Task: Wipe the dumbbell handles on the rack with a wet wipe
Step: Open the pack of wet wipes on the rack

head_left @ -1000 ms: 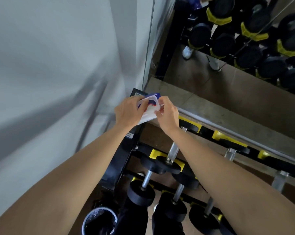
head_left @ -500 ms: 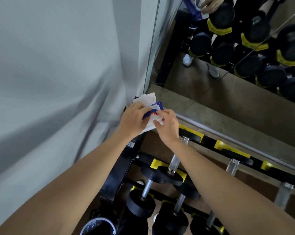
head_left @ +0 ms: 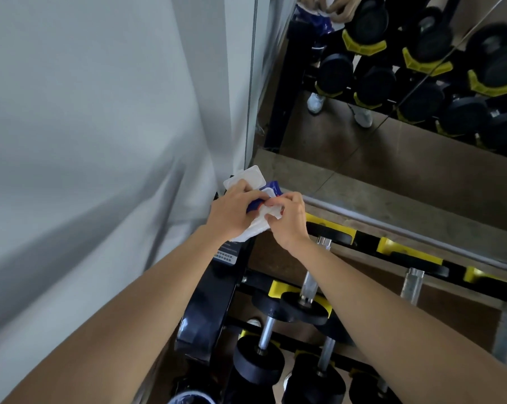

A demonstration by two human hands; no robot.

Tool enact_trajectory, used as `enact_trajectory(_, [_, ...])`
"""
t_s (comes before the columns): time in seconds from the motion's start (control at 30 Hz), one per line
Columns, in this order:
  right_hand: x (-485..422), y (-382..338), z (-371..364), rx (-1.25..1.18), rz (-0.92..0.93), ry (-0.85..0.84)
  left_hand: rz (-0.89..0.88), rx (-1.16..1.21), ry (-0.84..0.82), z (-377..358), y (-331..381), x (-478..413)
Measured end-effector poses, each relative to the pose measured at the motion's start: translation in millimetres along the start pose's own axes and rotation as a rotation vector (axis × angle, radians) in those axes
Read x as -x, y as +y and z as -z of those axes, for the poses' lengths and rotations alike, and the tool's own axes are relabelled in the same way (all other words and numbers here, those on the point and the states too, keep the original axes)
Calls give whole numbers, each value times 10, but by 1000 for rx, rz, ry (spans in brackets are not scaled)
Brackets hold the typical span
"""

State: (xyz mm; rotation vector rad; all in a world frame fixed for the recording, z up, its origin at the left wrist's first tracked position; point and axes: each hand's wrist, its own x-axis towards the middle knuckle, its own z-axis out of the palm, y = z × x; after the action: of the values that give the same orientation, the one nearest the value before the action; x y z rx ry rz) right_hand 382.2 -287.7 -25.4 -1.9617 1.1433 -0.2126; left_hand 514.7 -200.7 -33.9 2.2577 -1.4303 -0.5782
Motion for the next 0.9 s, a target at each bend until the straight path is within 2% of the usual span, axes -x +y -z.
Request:
enact_trajectory(0.13, [4, 36, -32, 58, 31, -40, -56, -63, -66, 73, 0, -44])
enact_trajectory(0.23, [39, 56, 10, -8, 12, 1, -128, -144, -88, 133, -7, -78])
enact_trajectory(0.37, [25, 72, 82, -133, -15, 54, -280, -256, -74, 229, 15, -189])
enact_trajectory(0.53, [-50, 83, 68, -125, -33, 63, -446, -359, -100, 268, 81, -352])
enact_trajectory(0.73, [-99, 58, 45, -205, -91, 92, -391, -420, -125, 188, 77, -304])
enact_trajectory(0.9, [-175, 74, 18, -181, -100, 95, -401, -495, -187, 163, 47, -329])
